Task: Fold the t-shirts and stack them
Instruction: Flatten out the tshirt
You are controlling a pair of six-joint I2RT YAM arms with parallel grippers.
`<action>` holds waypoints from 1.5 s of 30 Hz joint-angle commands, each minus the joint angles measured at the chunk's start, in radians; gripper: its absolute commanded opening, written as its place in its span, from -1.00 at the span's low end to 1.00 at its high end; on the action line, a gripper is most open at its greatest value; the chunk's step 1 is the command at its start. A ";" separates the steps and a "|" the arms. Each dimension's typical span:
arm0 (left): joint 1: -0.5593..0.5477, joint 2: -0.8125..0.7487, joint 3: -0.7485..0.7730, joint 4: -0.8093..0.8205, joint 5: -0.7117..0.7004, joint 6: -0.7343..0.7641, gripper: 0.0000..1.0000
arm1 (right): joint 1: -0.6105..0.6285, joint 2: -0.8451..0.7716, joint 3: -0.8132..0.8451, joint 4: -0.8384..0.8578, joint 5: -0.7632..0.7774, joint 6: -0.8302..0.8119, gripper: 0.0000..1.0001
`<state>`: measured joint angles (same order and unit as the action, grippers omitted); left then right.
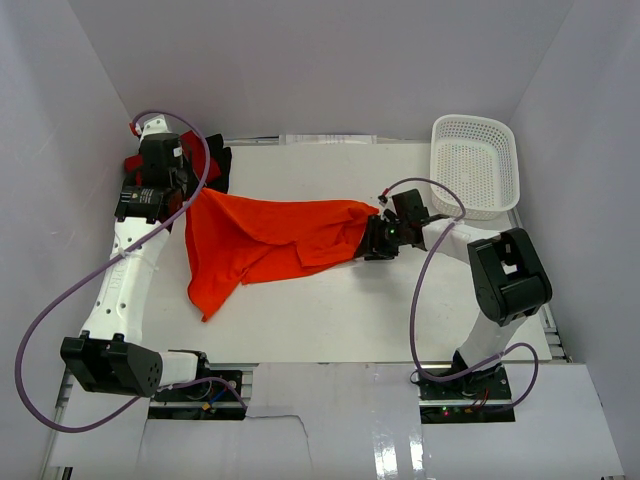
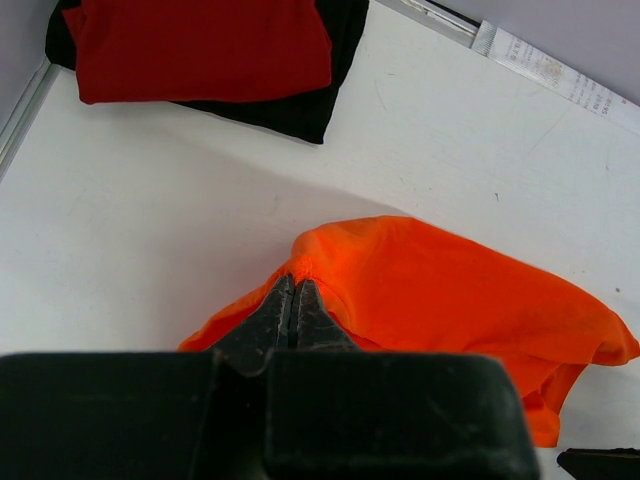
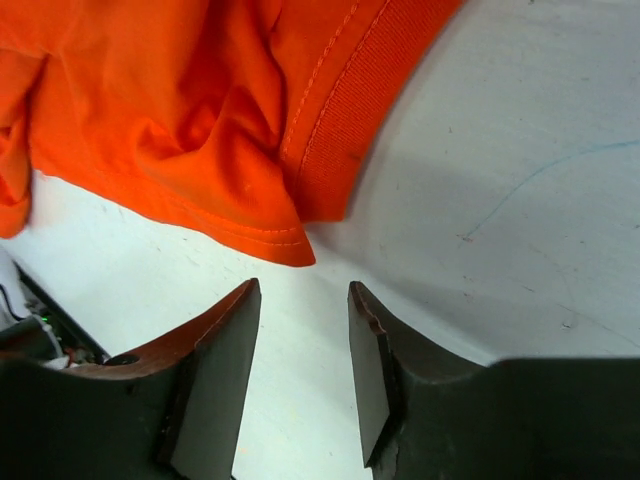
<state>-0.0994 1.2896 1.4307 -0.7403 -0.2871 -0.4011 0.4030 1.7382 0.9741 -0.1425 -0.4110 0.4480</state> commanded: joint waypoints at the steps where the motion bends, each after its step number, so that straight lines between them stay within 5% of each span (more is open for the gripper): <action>1: 0.006 -0.027 0.005 0.009 0.012 0.002 -0.98 | -0.013 -0.026 -0.017 0.130 -0.089 0.057 -0.05; 45: 0.006 -0.026 -0.003 0.010 0.009 0.012 -0.98 | -0.018 0.112 -0.012 0.222 -0.121 0.080 -0.18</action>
<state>-0.0994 1.2896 1.4292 -0.7403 -0.2733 -0.3996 0.3874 1.8408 0.9508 0.0566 -0.5266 0.5278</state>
